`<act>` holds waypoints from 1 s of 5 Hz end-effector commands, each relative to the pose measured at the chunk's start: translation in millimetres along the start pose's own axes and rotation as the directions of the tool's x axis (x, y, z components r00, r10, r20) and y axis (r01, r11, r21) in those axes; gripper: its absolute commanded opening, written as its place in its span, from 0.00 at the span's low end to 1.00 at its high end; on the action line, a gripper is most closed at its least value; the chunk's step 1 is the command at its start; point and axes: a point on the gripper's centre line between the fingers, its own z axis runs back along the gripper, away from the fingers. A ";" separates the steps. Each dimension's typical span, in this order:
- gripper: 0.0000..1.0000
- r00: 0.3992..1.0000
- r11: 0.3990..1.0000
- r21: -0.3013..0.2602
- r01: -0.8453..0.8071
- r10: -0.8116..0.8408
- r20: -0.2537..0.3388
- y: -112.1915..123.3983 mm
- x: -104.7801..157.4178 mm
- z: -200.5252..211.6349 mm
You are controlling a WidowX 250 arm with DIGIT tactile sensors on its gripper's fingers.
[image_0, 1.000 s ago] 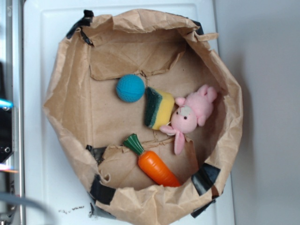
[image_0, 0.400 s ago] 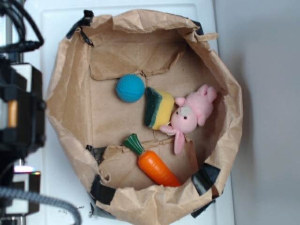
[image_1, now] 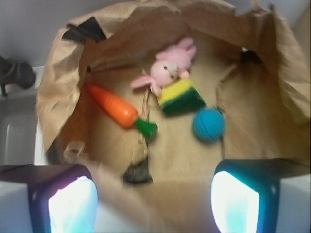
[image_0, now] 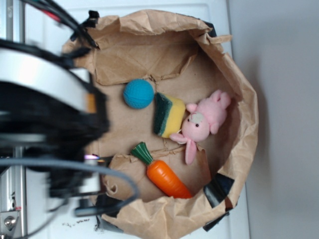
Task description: Grab the pink bunny.
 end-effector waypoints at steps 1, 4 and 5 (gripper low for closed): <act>1.00 0.994 0.997 0.028 -0.068 0.066 0.082 15.0 23.4 -32.0; 1.00 0.985 0.984 0.104 -0.143 0.131 0.108 0.3 78.3 -91.9; 1.00 0.984 0.982 0.107 -0.156 0.145 0.107 -0.5 94.6 -99.5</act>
